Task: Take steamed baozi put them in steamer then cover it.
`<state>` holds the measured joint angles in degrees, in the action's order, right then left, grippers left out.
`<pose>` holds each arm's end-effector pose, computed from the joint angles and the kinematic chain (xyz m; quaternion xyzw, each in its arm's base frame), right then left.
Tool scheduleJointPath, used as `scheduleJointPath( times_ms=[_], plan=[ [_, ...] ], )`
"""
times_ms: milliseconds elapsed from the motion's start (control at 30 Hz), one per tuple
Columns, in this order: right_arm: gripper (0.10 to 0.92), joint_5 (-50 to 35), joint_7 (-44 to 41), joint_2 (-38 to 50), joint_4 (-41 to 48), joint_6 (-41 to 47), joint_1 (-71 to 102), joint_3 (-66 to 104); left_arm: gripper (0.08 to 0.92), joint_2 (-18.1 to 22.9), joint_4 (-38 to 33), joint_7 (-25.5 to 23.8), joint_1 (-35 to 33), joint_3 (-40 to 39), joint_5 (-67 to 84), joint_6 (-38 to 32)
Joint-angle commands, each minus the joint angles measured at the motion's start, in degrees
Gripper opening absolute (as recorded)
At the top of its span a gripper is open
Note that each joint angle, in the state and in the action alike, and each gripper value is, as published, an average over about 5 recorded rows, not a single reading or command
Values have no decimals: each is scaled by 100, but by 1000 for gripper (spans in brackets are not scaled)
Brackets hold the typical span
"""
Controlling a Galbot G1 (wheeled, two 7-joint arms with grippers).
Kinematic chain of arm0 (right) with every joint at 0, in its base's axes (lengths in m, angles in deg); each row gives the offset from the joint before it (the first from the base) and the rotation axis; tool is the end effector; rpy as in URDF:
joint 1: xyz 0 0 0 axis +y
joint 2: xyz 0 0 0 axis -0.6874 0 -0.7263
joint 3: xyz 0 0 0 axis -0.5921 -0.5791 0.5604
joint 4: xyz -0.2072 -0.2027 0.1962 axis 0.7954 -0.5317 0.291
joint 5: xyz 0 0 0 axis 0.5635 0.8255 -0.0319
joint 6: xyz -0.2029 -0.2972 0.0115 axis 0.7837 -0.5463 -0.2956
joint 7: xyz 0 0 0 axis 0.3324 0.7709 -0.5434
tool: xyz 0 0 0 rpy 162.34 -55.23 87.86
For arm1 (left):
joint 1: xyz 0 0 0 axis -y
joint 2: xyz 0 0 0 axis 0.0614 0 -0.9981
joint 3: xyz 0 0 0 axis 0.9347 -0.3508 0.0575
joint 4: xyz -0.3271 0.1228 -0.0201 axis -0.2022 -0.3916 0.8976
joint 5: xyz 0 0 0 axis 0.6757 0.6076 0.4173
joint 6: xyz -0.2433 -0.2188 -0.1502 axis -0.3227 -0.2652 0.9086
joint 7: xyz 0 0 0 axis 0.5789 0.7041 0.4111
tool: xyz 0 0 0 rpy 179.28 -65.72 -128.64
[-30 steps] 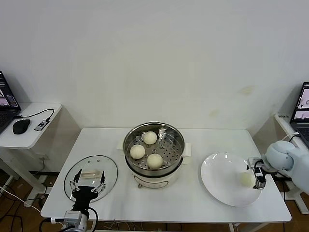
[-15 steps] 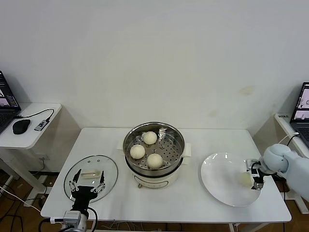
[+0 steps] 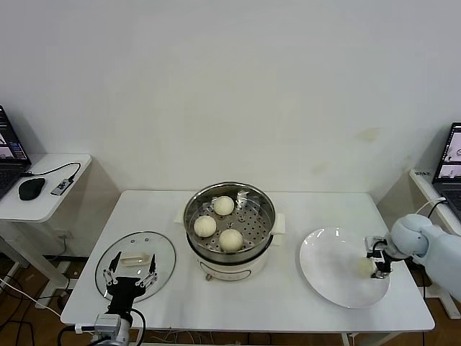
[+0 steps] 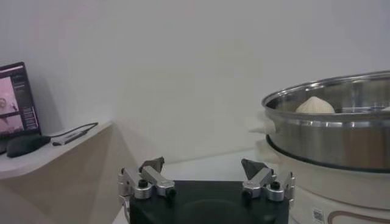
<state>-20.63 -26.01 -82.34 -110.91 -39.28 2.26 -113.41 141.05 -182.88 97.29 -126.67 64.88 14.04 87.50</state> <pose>0.4449 -0.2348 -0.2365 0.4069 -0.5522 0.5450 0.4822 0.1723 0.0532 -0.3113 0.0262 -0.9906 -0.1129 0.0726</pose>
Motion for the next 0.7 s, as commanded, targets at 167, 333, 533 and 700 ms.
scheduleJointPath(
  times_ms=[167, 333, 533, 700],
  plan=[
    [586, -1329, -36, 193, -549, 342, -2396, -1443, 823, -1, 20, -6, 40, -39, -9, 8],
    [596, -2333, 33, -193, -711, 663, -4443, -2910, 823, 7, 41, -11, 80, -79, -11, 17],
    [605, -3325, 296, -1157, -738, 1018, -5797, -3847, 823, 29, 58, -18, 117, -112, -8, 20],
    [610, -3959, 637, -2041, -641, 1341, -5998, -4102, 823, 37, 94, -21, 140, -133, -8, 17]
  ],
)
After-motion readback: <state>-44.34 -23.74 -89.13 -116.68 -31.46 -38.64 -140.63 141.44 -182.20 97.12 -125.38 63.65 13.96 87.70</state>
